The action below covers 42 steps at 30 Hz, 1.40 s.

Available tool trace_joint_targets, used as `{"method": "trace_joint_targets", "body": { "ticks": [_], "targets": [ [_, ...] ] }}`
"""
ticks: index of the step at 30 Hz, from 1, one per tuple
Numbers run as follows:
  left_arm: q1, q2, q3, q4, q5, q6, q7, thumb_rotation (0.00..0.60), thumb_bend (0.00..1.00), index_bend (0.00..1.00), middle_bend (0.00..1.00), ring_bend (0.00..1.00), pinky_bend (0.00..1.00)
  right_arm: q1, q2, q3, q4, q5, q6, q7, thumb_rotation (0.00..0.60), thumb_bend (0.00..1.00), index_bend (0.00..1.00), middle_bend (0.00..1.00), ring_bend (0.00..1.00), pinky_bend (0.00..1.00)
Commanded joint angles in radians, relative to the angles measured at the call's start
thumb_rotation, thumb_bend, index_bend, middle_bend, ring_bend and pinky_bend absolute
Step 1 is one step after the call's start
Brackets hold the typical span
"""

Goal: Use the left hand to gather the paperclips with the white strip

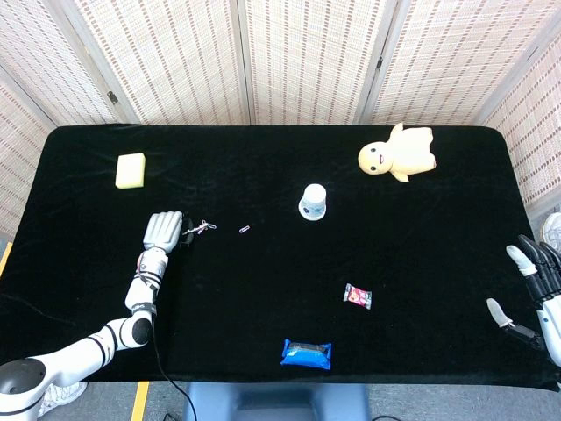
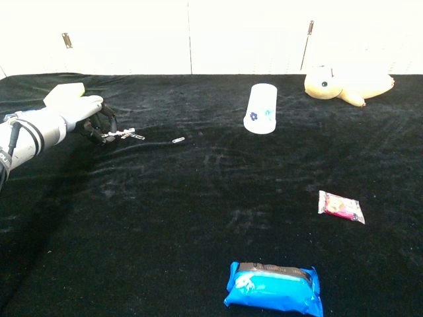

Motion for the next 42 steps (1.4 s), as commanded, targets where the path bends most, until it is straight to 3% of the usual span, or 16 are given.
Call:
{"method": "trace_joint_targets", "body": {
  "ticks": [1,20,25,34,42],
  "targets": [
    [-0.009,-0.008,-0.002,0.026,-0.007,-0.021,-0.013,0.6,0.57,0.88,1.0,1.0,1.0,0.003,0.001,0.001,-0.003,0.004,-0.007,-0.002,0.6,0.36,0.01,0.0,0.0,0.0],
    [-0.066,-0.067,-0.003,0.125,0.024,-0.087,-0.07,0.6,0.57,0.88,1.0,1.0,1.0,0.008,0.001,0.009,-0.011,0.029,-0.031,-0.008,0.6,0.36,0.01,0.0,0.0,0.0],
    [-0.059,-0.053,-0.004,0.106,0.036,-0.066,-0.081,0.6,0.57,0.88,1.0,1.0,1.0,0.004,0.002,0.01,-0.01,0.03,-0.024,-0.006,0.6,0.36,0.01,0.0,0.0,0.0],
    [0.006,0.046,0.016,-0.115,0.059,0.043,-0.047,0.6,0.57,0.88,1.0,1.0,1.0,-0.001,-0.002,-0.001,-0.008,0.0,-0.007,-0.017,0.6,0.36,0.01,0.0,0.0,0.0],
    [0.151,0.194,0.117,-0.424,0.138,0.248,0.022,0.6,0.57,0.88,1.0,1.0,1.0,-0.008,-0.006,-0.016,0.001,-0.042,0.02,-0.023,0.6,0.36,0.01,0.0,0.0,0.0]
  ]
}}
